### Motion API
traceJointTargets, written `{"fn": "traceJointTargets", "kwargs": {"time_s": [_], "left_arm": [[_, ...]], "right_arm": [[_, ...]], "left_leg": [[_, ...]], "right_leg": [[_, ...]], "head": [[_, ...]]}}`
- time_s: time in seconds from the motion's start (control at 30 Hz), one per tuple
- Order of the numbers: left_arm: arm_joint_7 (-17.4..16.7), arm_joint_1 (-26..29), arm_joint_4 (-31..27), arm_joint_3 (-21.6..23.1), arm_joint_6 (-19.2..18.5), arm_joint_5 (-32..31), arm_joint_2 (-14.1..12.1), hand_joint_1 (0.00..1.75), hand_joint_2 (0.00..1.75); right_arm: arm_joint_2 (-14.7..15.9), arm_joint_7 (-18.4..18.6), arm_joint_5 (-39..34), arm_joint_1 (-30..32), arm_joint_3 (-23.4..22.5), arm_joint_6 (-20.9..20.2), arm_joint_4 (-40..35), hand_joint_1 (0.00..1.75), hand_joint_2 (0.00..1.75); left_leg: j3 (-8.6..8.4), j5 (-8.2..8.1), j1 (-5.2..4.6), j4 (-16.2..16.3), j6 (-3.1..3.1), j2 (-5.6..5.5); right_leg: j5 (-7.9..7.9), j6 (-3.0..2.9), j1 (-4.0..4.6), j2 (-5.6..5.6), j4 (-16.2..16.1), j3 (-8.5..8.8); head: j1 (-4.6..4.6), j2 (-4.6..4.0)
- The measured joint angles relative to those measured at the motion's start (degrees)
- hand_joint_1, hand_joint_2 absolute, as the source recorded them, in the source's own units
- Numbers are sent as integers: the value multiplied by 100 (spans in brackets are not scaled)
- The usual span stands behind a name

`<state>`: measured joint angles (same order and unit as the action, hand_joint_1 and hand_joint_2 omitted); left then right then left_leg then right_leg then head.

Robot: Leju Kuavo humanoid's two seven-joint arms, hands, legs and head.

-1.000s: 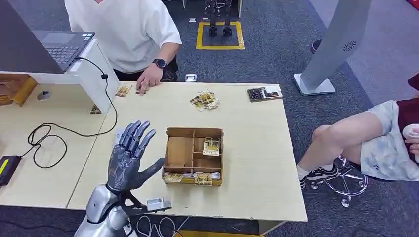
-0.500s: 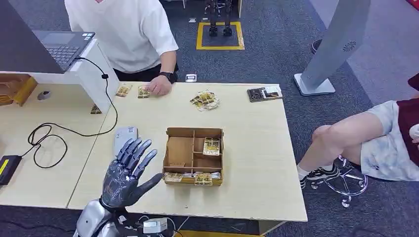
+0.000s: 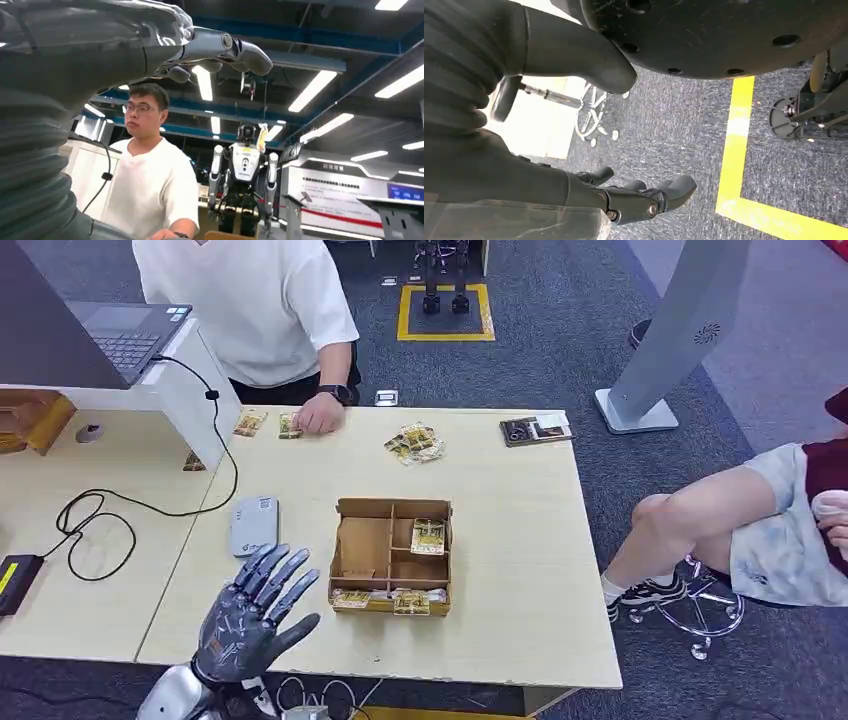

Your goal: Pass the card to the sensor for recognition and then transmit it.

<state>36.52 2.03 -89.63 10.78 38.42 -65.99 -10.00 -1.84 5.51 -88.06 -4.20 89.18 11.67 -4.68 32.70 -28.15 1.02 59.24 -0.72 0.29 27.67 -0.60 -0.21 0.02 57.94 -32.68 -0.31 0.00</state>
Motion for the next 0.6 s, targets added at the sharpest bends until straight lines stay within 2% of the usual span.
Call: {"fn": "traceJointTargets", "kwargs": {"time_s": [0.17,0.3,0.47,0.6], "left_arm": [[-587,-105,199,499,0,55,-311,0,175],[-677,-168,306,811,0,66,-469,0,175],[-703,-219,382,962,0,66,-567,0,175],[-1003,-342,489,1193,0,116,-652,0,175]], "right_arm": [[17,-4,0,0,0,13,-31,0,175],[22,-4,2,1,0,11,-31,0,175],[24,-4,2,1,0,11,-31,0,175],[24,-4,4,0,0,-2,-31,0,175]], "left_leg": [[1,0,0,0,0,0],[0,0,0,0,0,2],[1,0,0,0,0,1],[1,0,0,0,0,0]], "right_leg": [[0,0,0,-1,0,-1],[0,0,0,2,0,-1],[0,0,0,1,0,-2],[0,0,0,0,-1,-3]], "head": [[0,0],[0,0],[0,0],[0,0]]}}
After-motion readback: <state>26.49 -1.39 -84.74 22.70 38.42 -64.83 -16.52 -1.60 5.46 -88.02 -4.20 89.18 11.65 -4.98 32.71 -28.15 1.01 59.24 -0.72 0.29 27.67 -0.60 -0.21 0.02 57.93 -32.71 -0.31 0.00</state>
